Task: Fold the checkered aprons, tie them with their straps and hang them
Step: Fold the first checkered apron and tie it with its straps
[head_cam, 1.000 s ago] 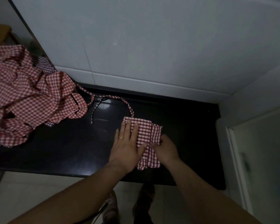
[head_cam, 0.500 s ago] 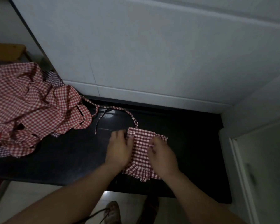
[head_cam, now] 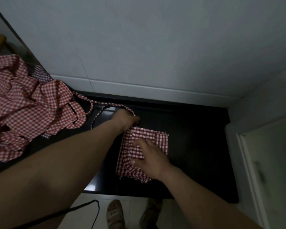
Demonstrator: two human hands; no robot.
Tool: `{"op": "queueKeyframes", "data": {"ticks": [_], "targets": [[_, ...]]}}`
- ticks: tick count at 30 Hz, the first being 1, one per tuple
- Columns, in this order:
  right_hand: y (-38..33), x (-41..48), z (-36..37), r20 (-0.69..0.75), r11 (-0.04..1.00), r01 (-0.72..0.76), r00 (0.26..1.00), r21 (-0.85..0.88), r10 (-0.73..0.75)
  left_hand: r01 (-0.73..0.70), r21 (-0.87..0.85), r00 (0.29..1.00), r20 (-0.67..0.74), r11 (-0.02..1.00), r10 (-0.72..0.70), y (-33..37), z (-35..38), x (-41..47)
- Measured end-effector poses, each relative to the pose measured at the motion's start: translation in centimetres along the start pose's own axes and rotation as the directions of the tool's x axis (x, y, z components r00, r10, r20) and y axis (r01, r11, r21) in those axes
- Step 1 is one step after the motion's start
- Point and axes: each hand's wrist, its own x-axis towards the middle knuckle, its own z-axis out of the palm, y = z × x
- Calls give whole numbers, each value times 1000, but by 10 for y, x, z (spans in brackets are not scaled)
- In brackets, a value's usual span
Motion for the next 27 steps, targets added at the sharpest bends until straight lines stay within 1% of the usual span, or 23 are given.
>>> {"op": "queueKeyframes", "data": {"ticks": [3, 4, 9, 11, 13, 14, 17, 20, 24, 27], "targets": [[1, 2, -2, 8, 1000, 4, 1000, -4, -4, -27, 162, 999, 47, 986, 19, 12, 1, -4], [2, 2, -3, 11, 1000, 2, 1000, -2, -2, -57, 161, 998, 32, 985, 52, 13, 2, -6], [3, 3, -5, 28, 1000, -1, 1000, 25, 1, -153, 17, 978, -141, 988, 154, 7, -1, -20], [1, 3, -7, 44, 1000, -14, 999, 25, 12, -185, -148, 970, -190, 972, 155, 15, -7, -27], [-1, 3, -8, 49, 1000, -18, 999, 20, 17, -225, -320, 968, -177, 920, 176, 30, -16, -38], [-1, 3, -9, 46, 1000, -21, 999, 18, 20, -247, -358, 966, -164, 900, 200, 37, -20, -43], [-3, 2, -10, 51, 999, -37, 998, 26, 36, -344, -354, 939, -126, 870, 320, 55, -30, -61], [-6, 1, -14, 68, 996, -75, 995, 51, 71, -424, -281, 904, -73, 861, 421, 62, -35, -84], [-9, 0, -17, 90, 995, -97, 991, 14, 95, -458, -327, 888, -131, 827, 440, 69, -47, -99], [-13, -1, -19, 98, 994, -113, 989, -10, 113, -481, -424, 873, -146, 767, 466, 84, -63, -104]]}}
